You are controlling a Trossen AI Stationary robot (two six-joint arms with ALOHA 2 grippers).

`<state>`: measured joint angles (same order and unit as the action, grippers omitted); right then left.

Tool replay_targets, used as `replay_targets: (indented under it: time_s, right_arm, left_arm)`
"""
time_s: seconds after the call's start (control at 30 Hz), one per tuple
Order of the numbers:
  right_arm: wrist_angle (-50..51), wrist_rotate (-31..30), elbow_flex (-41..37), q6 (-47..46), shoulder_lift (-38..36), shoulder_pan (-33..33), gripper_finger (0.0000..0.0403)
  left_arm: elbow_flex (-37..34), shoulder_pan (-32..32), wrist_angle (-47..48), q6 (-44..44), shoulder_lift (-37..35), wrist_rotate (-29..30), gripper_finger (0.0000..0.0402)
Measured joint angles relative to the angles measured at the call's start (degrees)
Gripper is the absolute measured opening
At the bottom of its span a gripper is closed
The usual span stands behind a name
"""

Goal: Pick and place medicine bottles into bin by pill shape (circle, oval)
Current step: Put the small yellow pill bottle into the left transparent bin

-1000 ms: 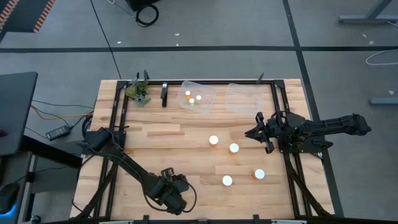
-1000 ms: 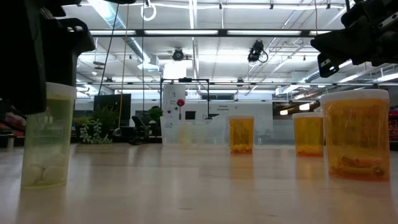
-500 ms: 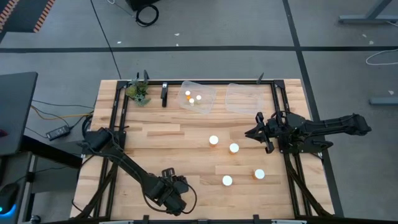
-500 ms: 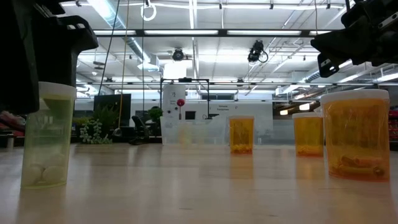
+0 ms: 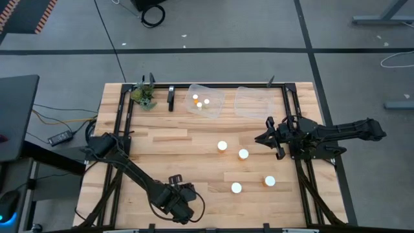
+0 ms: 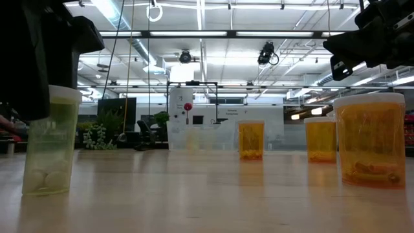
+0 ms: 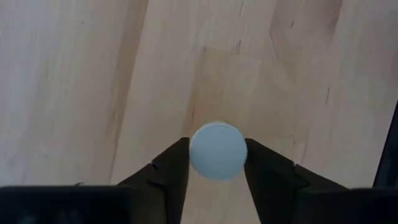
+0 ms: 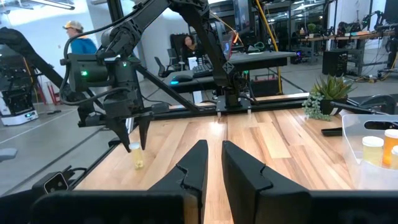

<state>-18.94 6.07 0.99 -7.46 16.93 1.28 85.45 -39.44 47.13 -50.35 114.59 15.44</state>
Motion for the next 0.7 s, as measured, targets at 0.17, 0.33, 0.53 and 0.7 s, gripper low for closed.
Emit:
replay_targets:
  time_s: [0.17,0.33,0.53,0.7]
  right_arm:
    - [0.0,0.0,0.0,0.0,0.0,0.0,0.0054]
    - [0.0,0.0,0.0,0.0,0.0,0.0,0.0054]
    - [0.0,0.0,0.0,0.0,0.0,0.0,0.0054]
    - [0.0,0.0,0.0,0.0,0.0,0.0,0.0054]
  left_arm:
    - [0.0,0.0,-0.1,0.0,0.0,0.0,0.0129]
    - [0.0,0.0,-0.2,0.0,0.0,0.0,0.0123]
    - [0.5,0.6,0.4,0.9,0.0,0.0,0.0128]
    - [2.5,1.8,1.9,4.3,0.0,0.0,0.0126]
